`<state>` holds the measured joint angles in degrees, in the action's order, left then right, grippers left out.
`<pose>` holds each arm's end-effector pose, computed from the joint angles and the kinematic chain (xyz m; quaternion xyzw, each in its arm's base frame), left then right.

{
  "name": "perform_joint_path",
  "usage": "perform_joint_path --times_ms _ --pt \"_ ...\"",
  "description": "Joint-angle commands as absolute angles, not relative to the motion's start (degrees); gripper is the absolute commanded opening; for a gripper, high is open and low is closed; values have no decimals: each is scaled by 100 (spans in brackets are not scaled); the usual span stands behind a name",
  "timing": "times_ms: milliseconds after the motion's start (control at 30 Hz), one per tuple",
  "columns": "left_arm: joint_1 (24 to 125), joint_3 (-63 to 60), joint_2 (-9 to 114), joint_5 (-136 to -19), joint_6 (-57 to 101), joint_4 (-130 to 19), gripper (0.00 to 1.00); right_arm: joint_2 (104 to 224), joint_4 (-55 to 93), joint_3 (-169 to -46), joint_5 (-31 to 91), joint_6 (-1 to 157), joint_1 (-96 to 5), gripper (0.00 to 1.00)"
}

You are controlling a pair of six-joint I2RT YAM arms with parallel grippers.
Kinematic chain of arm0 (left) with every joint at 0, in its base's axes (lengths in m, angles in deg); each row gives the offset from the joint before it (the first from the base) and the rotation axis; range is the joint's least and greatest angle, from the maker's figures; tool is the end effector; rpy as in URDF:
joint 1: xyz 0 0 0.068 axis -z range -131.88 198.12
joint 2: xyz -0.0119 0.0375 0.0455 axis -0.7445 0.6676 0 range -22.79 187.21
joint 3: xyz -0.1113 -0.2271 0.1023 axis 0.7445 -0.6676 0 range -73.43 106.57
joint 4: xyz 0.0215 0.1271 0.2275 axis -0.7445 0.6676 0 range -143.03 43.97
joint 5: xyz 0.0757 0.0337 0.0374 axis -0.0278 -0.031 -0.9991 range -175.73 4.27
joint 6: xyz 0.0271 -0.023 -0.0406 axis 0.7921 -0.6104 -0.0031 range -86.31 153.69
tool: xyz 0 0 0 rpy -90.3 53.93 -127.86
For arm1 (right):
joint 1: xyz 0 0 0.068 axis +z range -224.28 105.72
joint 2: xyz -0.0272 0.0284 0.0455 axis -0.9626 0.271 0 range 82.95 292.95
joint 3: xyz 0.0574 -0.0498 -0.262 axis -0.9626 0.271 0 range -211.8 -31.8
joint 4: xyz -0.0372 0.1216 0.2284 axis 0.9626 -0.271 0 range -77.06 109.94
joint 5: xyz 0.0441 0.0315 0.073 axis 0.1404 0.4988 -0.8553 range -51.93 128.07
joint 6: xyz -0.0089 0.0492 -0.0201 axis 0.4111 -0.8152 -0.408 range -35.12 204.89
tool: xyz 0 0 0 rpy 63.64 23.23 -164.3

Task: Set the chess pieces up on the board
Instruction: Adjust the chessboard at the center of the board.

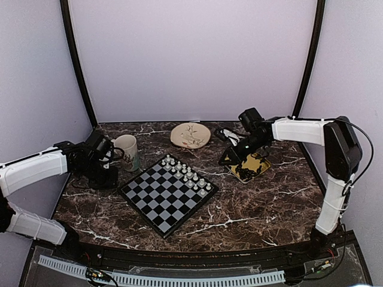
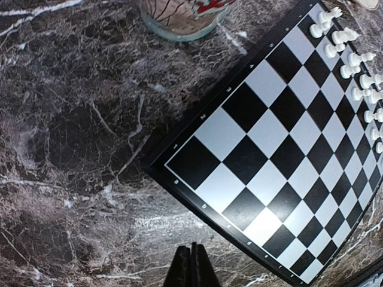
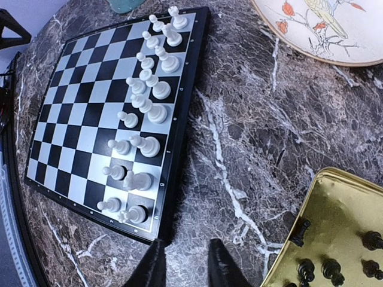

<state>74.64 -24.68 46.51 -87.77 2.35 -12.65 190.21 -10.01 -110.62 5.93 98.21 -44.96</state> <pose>0.2068 -0.1016 0.2349 -0.0451 0.9668 -0.1063 0.2280 0.3368 0.2108 0.2130 -0.4064 0.8339 0.3002 0.2222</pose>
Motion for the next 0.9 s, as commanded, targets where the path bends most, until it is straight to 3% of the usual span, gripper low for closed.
perform_joint_path --times_ms 0,133,333,867 --pt "7480 -2838 4613 -8743 -75 -1402 0 19239 -999 -11027 955 9798 -4386 19" --pt "7483 -2998 4735 -8798 -124 -1431 0 19495 -1097 -11150 1093 9848 -4290 10" --pt "7475 -3265 4756 -8773 -209 -1756 0 19910 -1148 -11286 1208 9831 -4126 5" --pt "7476 -3631 5205 -8667 -123 -2513 0 20422 -1262 -11479 1109 9862 -3916 2"
